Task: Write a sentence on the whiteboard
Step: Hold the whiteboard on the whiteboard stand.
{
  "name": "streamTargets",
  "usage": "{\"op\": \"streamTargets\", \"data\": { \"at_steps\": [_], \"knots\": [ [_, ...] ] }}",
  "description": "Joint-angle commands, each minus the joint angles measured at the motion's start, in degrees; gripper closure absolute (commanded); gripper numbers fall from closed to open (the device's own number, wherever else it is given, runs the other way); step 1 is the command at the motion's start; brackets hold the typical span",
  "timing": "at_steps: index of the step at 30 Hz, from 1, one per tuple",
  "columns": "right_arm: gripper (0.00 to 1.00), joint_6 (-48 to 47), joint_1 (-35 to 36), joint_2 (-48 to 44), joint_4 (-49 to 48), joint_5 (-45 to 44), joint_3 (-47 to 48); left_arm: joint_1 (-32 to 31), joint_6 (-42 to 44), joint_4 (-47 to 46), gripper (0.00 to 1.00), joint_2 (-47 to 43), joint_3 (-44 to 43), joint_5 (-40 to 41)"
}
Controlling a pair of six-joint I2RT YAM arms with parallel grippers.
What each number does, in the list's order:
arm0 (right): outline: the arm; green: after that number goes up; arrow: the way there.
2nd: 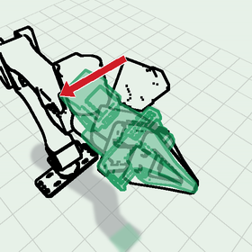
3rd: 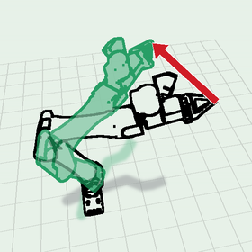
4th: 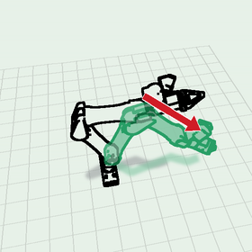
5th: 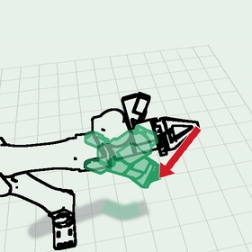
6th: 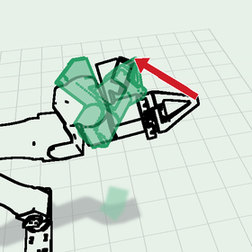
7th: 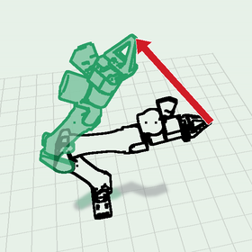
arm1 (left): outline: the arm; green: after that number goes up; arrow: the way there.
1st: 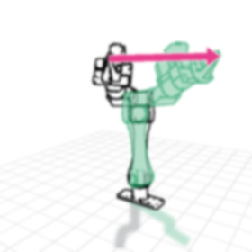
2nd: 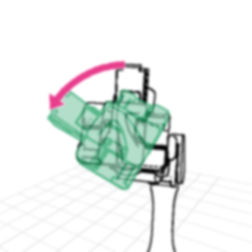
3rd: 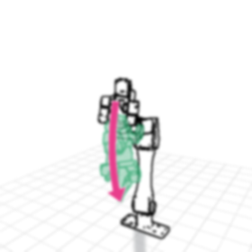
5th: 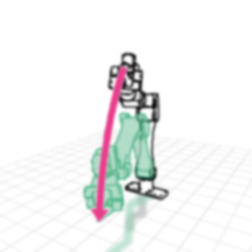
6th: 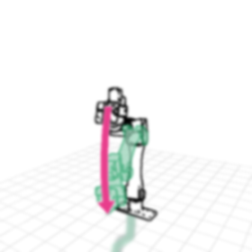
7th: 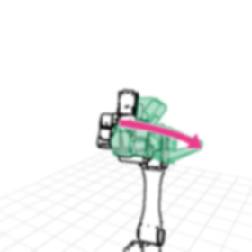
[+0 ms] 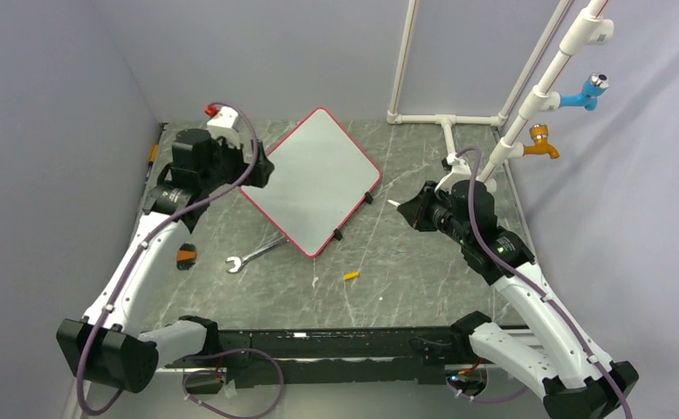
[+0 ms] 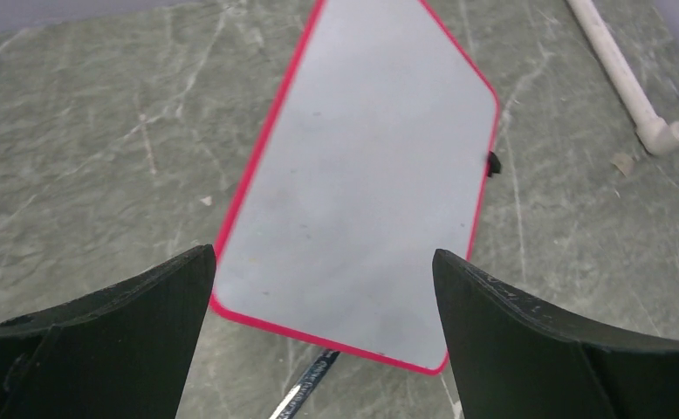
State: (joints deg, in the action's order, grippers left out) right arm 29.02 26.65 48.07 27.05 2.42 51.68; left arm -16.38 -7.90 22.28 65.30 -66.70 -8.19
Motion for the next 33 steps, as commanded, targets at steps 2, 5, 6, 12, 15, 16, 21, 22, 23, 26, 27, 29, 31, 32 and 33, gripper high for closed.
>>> {"op": "streamTargets", "data": {
  "at_steps": [2, 5, 6, 12, 15, 16, 21, 22, 23, 26, 27, 29, 31, 32, 33],
  "knots": [
    [1.00, -1.3, 0.1, 0.5, -0.2, 0.2, 0.2, 10.2, -0.8, 1.8, 0.00, 3.2, -3.3, -8.2],
    [1.00, -1.8, 0.0, 1.2, 0.2, 0.1, 0.8, 15.4, -1.5, 1.1, 0.01, 5.7, -4.3, -12.0],
    [1.00, -1.9, 0.1, 1.5, 0.3, 0.2, 1.0, 16.1, -1.6, 0.9, 0.01, 6.5, -4.7, -13.2],
    [1.00, -1.8, 0.1, 3.9, -0.6, 1.1, 1.8, 25.8, -2.3, -1.6, 0.01, 13.8, -7.9, -26.7],
    [1.00, -1.2, 0.0, 5.2, -1.4, 2.0, 1.8, 26.8, 0.2, 1.7, 0.06, 20.4, -12.6, -32.2],
    [1.00, -0.8, 0.1, 5.7, -1.7, 2.3, 1.9, 26.8, 0.5, 2.4, 0.07, 22.9, -13.8, -34.0],
    [1.00, -0.4, 0.1, 7.6, -2.5, 3.5, 2.4, 27.0, 1.2, 6.0, 0.15, 30.6, -20.8, -40.3],
    [1.00, -0.3, 0.1, 7.8, -2.8, 3.7, 2.4, 27.0, 1.6, 6.9, 0.17, 31.7, -22.0, -40.7],
    [1.00, -0.2, 0.1, 8.0, -3.0, 3.9, 2.3, 27.0, 2.1, 7.5, 0.18, 32.5, -22.9, -40.5],
    [1.00, 0.1, 0.2, 8.8, -4.1, 5.0, 2.2, 27.0, 3.3, 8.4, 0.17, 34.4, -24.4, -40.2],
    [1.00, 0.3, 0.1, 9.0, -4.6, 5.4, 2.2, 27.0, 3.7, 8.6, 0.18, 35.3, -24.9, -40.7],
    [1.00, 0.4, 0.1, 9.4, -5.4, 6.2, 2.1, 27.0, 4.0, 8.9, 0.19, 37.4, -25.6, -42.8],
    [1.00, 0.3, 0.1, 9.9, -6.2, 7.0, 2.1, 27.0, 4.5, 9.4, 0.21, 39.0, -26.1, -44.4],
    [1.00, 0.0, 0.2, 10.2, -6.4, 7.3, 2.2, 26.9, 4.9, 9.6, 0.21, 39.4, -26.0, -44.4],
    [1.00, -0.3, 0.2, 10.5, -6.5, 7.6, 2.5, 26.9, 5.0, 9.4, 0.22, 39.5, -25.3, -44.3]
  ]
}}
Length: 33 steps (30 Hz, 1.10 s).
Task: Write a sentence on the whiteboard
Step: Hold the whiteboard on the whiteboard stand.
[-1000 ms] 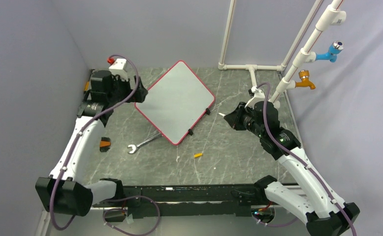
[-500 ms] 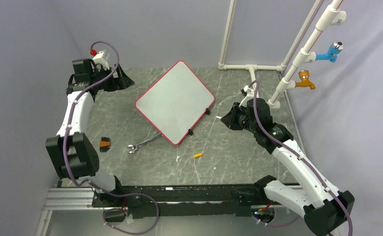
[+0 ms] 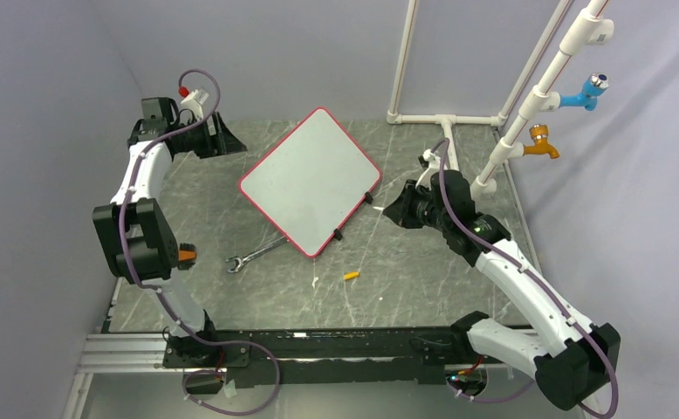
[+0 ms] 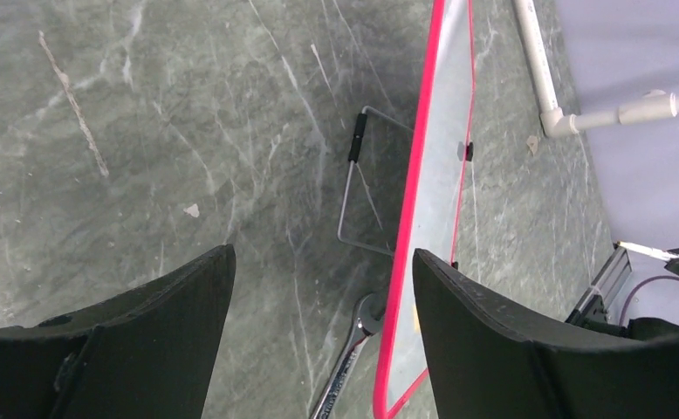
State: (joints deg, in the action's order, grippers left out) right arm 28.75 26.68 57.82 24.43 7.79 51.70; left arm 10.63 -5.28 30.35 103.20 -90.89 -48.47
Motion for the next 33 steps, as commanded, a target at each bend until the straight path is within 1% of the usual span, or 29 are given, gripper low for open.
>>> {"op": "streamTargets", "data": {
  "at_steps": [1, 4, 8, 16, 19, 28, 30, 33],
  "knots": [
    [1.00, -0.4, 0.1, 1.0, -3.7, 2.2, 2.7, -0.1, 2.3, 0.6, 0.22, 1.4, 0.0, -3.9],
    [1.00, -1.2, 0.1, 1.8, -3.6, 2.1, 3.3, -0.2, 1.7, -1.1, 0.22, 1.7, 2.0, -5.3],
    [1.00, -2.1, 0.2, 2.6, -3.7, 2.5, 3.6, -1.1, 2.7, 0.9, 0.25, 3.2, 1.1, -5.3],
    [1.00, -4.0, 0.1, 3.3, -5.2, 5.5, 2.9, -5.6, 4.6, 2.8, 0.25, 4.1, 1.7, -5.1],
    [1.00, -4.6, 0.1, 3.4, -5.8, 6.5, 2.7, -6.5, 7.1, 3.6, 0.26, 4.7, 1.5, -5.8],
    [1.00, -5.8, 0.1, 3.4, -6.2, 8.1, 1.9, -7.0, 8.5, 5.3, 0.30, 6.3, 0.7, -7.2],
    [1.00, -6.2, 0.1, 3.6, -5.9, 8.1, 2.0, -7.1, 8.6, 5.5, 0.30, 6.3, 0.4, -7.1],
    [1.00, -6.5, 0.1, 3.6, -5.5, 8.2, 2.1, -7.1, 8.5, 4.9, 0.28, 6.0, 0.4, -7.7]
  ]
}}
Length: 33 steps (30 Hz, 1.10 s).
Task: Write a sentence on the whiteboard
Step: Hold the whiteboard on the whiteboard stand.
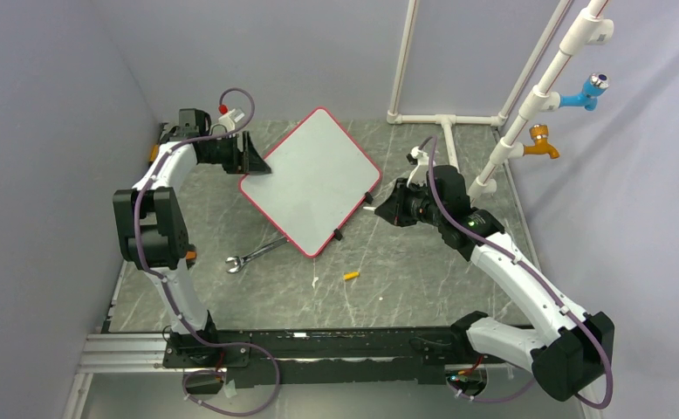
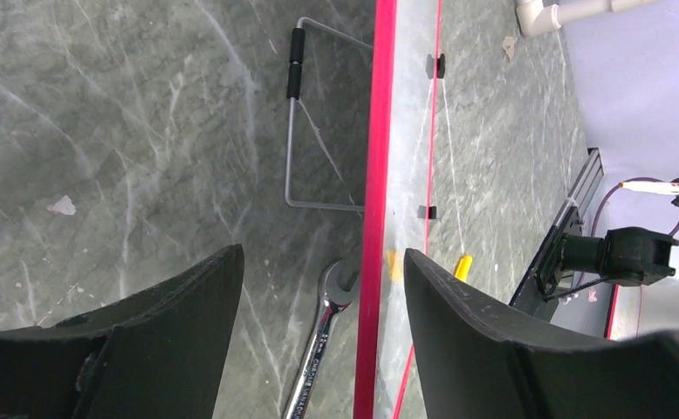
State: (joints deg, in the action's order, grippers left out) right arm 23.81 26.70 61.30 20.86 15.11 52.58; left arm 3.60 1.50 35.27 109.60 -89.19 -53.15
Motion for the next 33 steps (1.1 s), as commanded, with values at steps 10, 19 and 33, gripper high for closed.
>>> {"op": "streamTargets", "data": {
  "at_steps": [10, 19, 33],
  "knots": [
    [1.00, -1.5, 0.0, -0.6, -0.8, 1.3, 1.3, 1.1, 0.9, -1.0, 0.15, -1.6, -0.9, -2.6],
    [1.00, -1.7, 0.1, -0.8, 1.4, 2.4, 2.6, 1.0, 1.9, 0.0, 0.26, -1.0, -0.7, -3.9],
    [1.00, -1.7, 0.0, -2.1, 1.5, 0.7, 2.0, 0.1, 1.0, -1.1, 0.38, -0.5, -0.6, -6.1]
  ]
}}
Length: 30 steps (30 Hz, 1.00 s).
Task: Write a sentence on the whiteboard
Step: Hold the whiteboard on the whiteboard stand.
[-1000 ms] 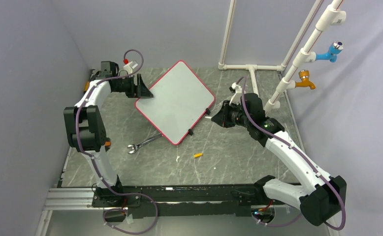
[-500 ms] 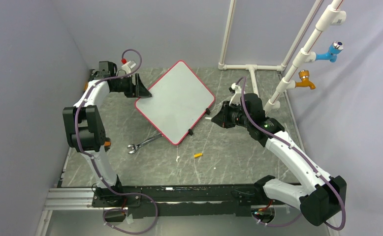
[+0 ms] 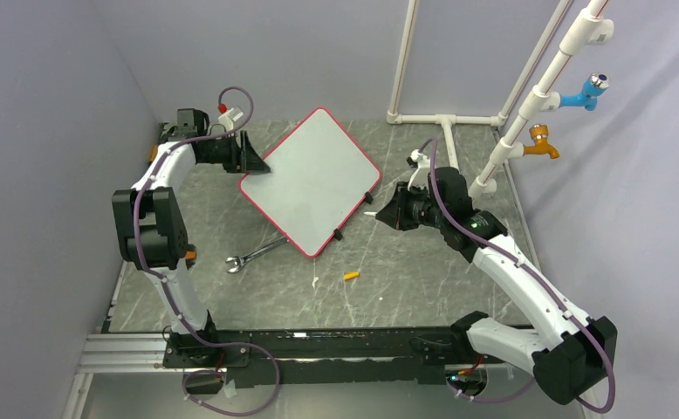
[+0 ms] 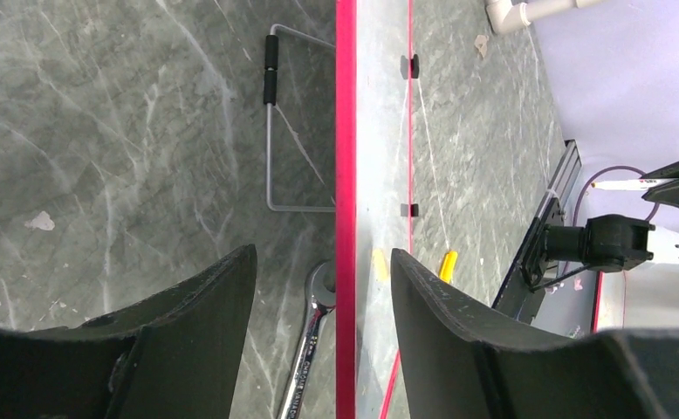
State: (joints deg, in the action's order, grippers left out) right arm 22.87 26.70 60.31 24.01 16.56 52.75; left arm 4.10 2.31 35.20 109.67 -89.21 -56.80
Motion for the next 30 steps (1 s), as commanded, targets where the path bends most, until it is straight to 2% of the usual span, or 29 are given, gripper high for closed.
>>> {"op": "streamTargets", "data": {
  "at_steps": [1, 9, 12, 15, 21, 24, 30],
  "knots": [
    [1.00, -0.6, 0.1, -0.9, -2.0, -0.6, 1.8, -0.5, 0.2, -1.0, 0.38, -0.4, -0.5, -2.6],
    [1.00, -0.6, 0.0, 0.1, -2.8, 0.2, 2.6, -1.4, 0.0, -1.0, 0.40, 0.1, -0.4, -2.9],
    [1.00, -0.6, 0.0, 0.3, -2.8, 0.4, 2.9, -2.1, 0.1, -0.3, 0.50, 0.4, -0.8, -3.3],
    [1.00, -0.7, 0.1, 0.8, -3.2, 1.2, 3.2, -3.4, 1.0, 0.9, 0.65, 0.4, -1.5, -2.5],
    [1.00, -2.7, 0.2, 5.3, -4.7, 8.6, 5.6, -3.7, 1.2, 0.9, 0.79, -0.8, -1.8, -1.5],
    [1.00, -4.4, 0.6, 9.8, -4.3, 10.6, 8.6, -3.7, 1.8, 1.9, 1.00, -0.9, -2.9, -0.7],
    [1.00, -6.8, 3.5, 16.8, -4.7, 9.5, 16.7, -3.7, 2.8, 2.6, 1.00, -1.9, -3.6, 0.6]
  ]
}}
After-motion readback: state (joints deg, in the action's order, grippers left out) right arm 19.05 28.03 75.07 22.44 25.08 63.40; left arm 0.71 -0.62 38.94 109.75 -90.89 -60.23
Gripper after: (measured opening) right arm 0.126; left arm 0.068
